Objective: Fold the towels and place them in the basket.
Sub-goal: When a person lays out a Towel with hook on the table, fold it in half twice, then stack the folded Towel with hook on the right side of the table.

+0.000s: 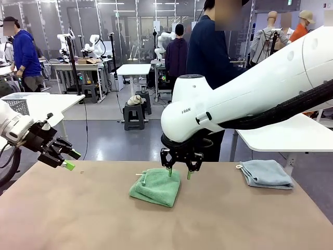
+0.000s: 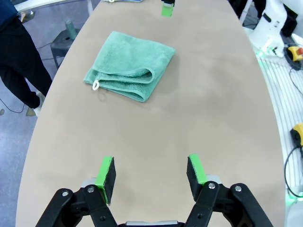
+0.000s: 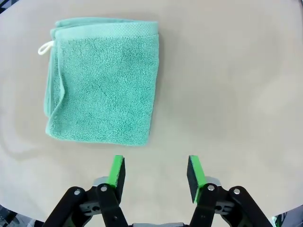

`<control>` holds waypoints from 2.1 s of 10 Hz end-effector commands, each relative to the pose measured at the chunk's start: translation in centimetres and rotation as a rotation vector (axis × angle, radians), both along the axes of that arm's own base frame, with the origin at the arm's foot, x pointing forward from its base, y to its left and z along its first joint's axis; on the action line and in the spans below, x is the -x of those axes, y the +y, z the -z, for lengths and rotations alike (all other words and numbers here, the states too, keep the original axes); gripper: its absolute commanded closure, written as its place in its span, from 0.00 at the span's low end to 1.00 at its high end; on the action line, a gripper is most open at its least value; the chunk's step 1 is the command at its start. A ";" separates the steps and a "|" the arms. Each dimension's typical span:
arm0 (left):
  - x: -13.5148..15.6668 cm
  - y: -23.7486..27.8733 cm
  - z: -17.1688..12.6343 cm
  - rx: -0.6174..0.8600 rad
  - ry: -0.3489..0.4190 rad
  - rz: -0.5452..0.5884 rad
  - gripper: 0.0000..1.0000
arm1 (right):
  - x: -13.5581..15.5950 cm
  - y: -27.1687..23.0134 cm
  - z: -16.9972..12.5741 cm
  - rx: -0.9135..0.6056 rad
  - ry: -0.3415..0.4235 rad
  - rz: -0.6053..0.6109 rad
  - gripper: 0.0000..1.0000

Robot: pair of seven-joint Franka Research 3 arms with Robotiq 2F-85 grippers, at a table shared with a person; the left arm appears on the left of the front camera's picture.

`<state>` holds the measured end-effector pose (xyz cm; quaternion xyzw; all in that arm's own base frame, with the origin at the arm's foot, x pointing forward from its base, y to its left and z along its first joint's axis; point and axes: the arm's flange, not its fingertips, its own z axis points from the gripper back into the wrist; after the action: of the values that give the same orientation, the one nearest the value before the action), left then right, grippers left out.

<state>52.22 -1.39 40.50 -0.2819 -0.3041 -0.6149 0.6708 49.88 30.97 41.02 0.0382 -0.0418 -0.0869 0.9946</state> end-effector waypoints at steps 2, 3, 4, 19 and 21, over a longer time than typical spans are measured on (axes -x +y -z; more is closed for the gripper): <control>0.0 -0.1 -0.1 -0.006 -0.005 -0.004 0.23 | -0.4 0.2 -0.1 0.003 -0.001 0.010 0.33; 0.0 -0.1 -0.1 -0.006 -0.005 -0.004 0.23 | -0.4 0.2 -0.1 0.003 -0.001 0.010 0.33; 0.0 -0.1 -0.1 -0.006 -0.005 -0.004 0.23 | -0.4 0.2 -0.1 0.003 -0.001 0.010 0.33; 0.0 -0.1 -0.1 -0.006 -0.005 -0.004 0.23 | -0.8 -1.2 8.8 -0.175 -0.123 0.117 0.33; 0.0 -0.1 -0.1 -0.006 -0.005 -0.004 0.23 | -1.1 -1.7 9.6 -0.181 -0.121 0.151 0.33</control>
<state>52.22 -1.39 40.51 -0.2819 -0.3041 -0.6149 0.6708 51.31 29.36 31.87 0.1210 -0.0886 -0.1461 0.9778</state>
